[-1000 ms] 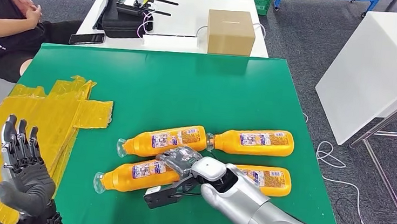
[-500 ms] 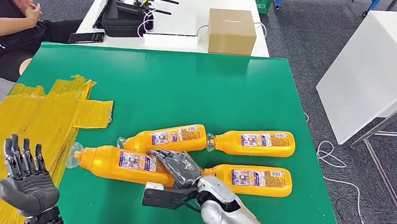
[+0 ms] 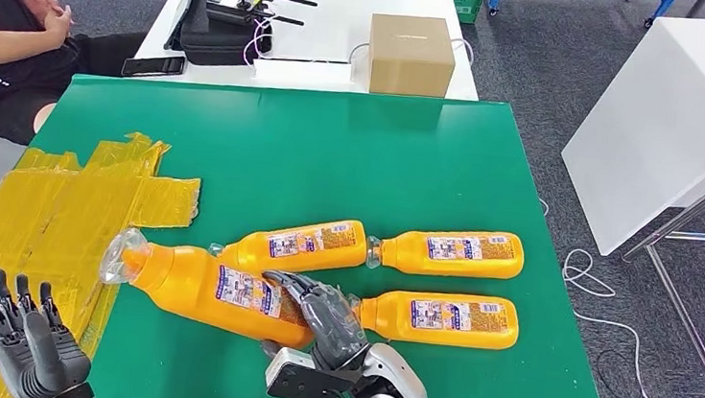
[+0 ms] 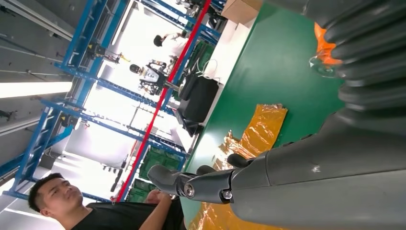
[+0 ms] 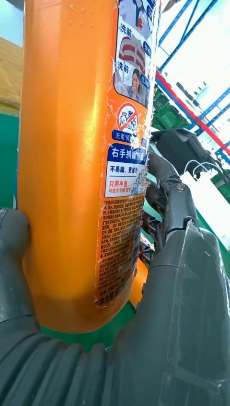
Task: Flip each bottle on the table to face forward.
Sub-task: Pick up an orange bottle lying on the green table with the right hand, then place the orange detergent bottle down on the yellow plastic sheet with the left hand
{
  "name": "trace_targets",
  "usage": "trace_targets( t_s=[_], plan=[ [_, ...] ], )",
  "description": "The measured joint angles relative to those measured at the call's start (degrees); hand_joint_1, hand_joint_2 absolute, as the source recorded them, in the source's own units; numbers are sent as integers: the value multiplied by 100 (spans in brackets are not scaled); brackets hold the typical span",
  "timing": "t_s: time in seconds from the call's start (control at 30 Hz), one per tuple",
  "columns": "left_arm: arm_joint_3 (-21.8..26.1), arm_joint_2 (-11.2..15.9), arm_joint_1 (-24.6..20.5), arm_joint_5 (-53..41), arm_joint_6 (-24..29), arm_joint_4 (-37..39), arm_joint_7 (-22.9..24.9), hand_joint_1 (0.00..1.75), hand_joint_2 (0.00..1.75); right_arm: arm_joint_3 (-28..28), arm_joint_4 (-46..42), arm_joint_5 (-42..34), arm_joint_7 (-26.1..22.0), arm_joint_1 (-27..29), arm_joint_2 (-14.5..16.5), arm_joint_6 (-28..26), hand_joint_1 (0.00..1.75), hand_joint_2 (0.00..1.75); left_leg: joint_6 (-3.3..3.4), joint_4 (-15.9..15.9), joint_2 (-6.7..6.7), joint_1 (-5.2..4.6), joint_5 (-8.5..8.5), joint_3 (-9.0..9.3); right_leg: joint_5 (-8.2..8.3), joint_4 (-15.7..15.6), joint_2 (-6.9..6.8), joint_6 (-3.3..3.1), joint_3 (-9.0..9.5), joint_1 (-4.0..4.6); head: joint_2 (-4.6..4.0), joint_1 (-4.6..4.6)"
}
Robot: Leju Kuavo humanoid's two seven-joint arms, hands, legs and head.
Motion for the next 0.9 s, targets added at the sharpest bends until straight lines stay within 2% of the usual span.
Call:
trace_targets(
  t_s=[0.23,0.4,0.5,0.67,0.73,0.9],
  plan=[
    [28,-16,0,12,-1,0,20,0,175,-58,-56,-16,-31,36,1,-12,175,175,0,0,0,1,0,-1,0,0,0,0,0,1,0,0],
    [44,-34,23,315,-247,11,398,0,175,-176,-99,-104,-269,124,92,-102,175,175,0,0,1,0,0,-1,0,0,0,0,0,0,0,1],
    [-14,-49,56,339,-850,41,667,0,175,-238,-114,-132,-328,156,165,-119,175,175,0,0,1,0,0,-1,0,0,0,0,-1,0,0,1],
    [-380,-32,61,182,-2522,175,982,0,175,-316,-11,-204,-456,85,278,-13,175,175,0,0,1,-1,0,-1,0,0,0,0,0,-3,0,1],
    [-623,24,54,168,-3027,277,1015,0,175,-331,86,-206,-528,21,335,106,175,175,0,0,1,-1,0,-1,0,0,0,0,0,-3,0,1],
    [-1014,161,49,215,-3372,490,933,0,175,-328,302,-154,-598,-50,528,193,175,175,0,0,0,0,0,-1,0,0,0,0,-1,1,0,1]
  ],
)
